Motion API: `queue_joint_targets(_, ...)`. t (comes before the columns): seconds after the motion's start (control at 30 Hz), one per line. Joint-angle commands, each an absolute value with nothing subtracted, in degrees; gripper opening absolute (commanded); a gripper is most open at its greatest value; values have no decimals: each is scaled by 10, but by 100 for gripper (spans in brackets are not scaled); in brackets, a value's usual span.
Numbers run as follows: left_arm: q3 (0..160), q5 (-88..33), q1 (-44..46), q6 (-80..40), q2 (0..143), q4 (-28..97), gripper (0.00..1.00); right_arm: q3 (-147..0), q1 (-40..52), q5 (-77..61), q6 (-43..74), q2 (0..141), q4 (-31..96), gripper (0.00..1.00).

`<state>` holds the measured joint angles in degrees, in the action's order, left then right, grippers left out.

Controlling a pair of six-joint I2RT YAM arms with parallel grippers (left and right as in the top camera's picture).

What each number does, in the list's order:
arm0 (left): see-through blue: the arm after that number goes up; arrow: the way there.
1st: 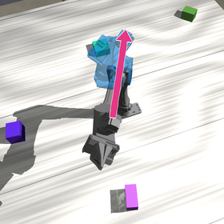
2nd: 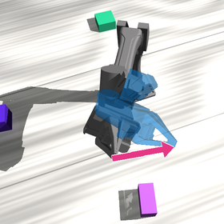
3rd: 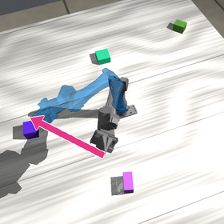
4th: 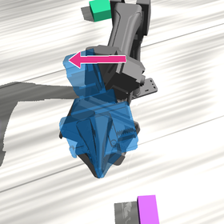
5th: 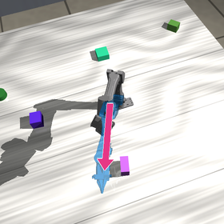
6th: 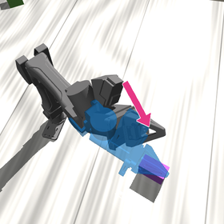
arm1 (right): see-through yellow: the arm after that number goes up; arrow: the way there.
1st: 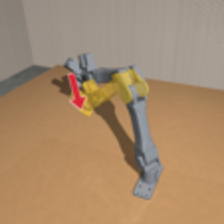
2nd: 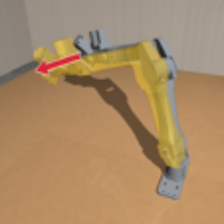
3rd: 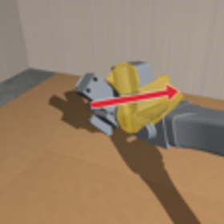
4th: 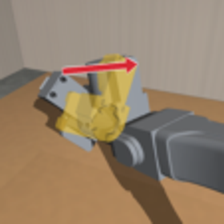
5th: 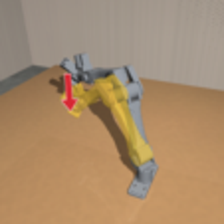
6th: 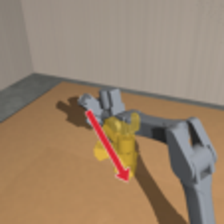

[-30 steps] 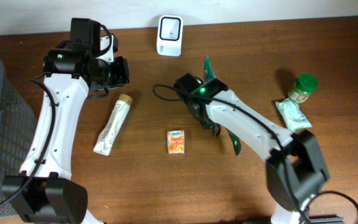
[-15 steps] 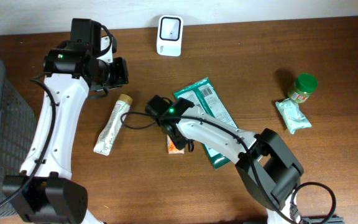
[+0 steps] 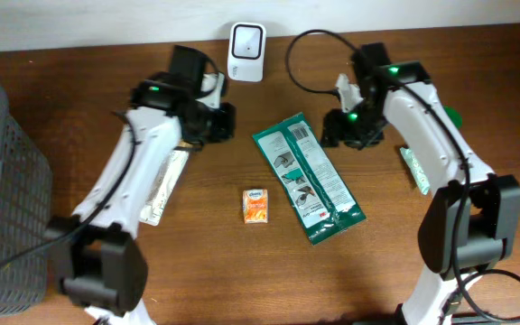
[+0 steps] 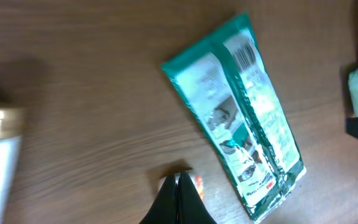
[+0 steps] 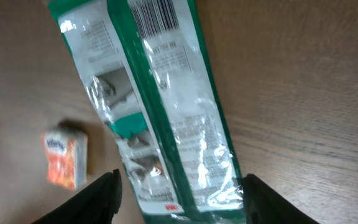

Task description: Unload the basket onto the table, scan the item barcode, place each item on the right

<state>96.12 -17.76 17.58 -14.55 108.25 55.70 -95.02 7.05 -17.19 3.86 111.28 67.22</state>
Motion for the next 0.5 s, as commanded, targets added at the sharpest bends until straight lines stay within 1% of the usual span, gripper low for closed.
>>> queue_joint_targets(0.0,954,-197,192,-149,1112,542,0,-904,60,-232,2,1118,666,52)
queue_joint_targets(0.03,954,-197,189,-149,1114,539,0,-886,60,-216,20,1119,656,49)
queue_joint_targets(0.1,954,-191,176,-149,1114,539,0,-846,60,-192,62,1119,619,49)
queue_joint_targets(0.17,954,-188,162,-140,1114,543,0,-814,62,-185,81,1120,576,42)
queue_joint_targets(0.27,954,-167,135,-128,1114,556,0,-786,64,-97,146,1121,499,37)
queue_joint_targets(0.33,954,-167,126,-105,1114,561,0,-784,63,-71,176,1124,455,32)
queue_joint_targets(0.47,954,-167,113,-44,1109,574,0,-784,71,-75,180,1148,357,26)
